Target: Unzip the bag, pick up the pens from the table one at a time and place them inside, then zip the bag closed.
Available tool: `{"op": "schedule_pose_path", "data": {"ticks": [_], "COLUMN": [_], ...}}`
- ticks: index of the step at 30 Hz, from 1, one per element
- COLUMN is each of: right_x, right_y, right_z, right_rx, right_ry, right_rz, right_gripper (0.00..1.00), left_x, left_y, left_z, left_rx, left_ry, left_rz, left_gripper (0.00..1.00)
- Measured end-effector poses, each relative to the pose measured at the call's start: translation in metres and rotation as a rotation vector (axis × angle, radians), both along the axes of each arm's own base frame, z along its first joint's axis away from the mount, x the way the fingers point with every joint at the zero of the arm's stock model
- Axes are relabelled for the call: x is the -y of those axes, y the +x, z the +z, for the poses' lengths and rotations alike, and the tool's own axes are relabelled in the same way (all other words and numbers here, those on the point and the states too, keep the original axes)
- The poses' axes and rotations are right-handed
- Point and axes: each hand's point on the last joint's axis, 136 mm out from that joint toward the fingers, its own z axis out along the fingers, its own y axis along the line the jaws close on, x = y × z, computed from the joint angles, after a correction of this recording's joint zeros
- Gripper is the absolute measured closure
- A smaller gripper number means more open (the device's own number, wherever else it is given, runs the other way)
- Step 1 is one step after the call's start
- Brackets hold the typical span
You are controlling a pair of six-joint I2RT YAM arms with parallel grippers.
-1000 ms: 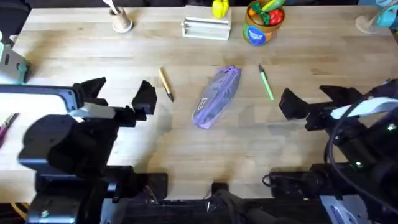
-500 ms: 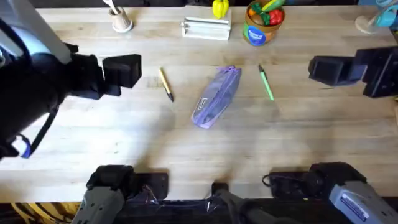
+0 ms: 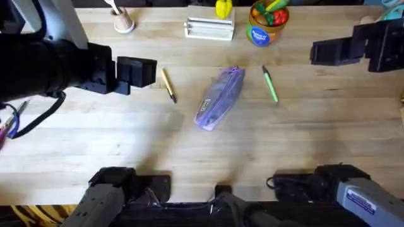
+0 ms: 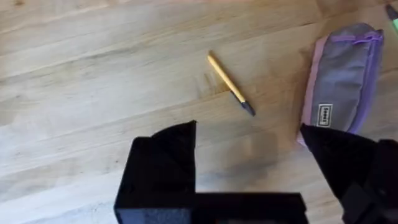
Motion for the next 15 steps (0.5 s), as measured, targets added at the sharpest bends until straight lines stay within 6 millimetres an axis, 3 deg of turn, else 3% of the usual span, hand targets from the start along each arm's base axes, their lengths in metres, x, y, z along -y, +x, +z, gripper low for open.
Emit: {"op": "schedule_pose_path", "data": {"ticks": [3, 4, 5, 15], "right_x": [0.0, 0.0, 0.0, 0.0], "right_y": [0.0, 0.0, 0.0, 0.0], "right_z": [0.0, 0.001, 0.001, 0.001], "right_rx": [0.003, 0.004, 0.004, 0.006], "right_ry": [-0.008, -0.011, -0.012, -0.014], "right_rz": [0.011, 0.014, 0.014, 0.016], "right_gripper": [0.005, 0.005, 0.005, 0.004], "left_x": [0.013, 0.034, 0.041, 0.111], "left_y": [-0.002, -0.007, -0.008, -0.028], "left_z": [0.0, -0.003, -0.004, -0.046], "left_rx": [-0.003, -0.011, -0.015, -0.078], "left_ry": [-0.019, -0.032, -0.036, -0.072], "left_rz": [-0.056, -0.141, -0.163, -0.297], "left_gripper": [0.004, 0.004, 0.004, 0.004]}}
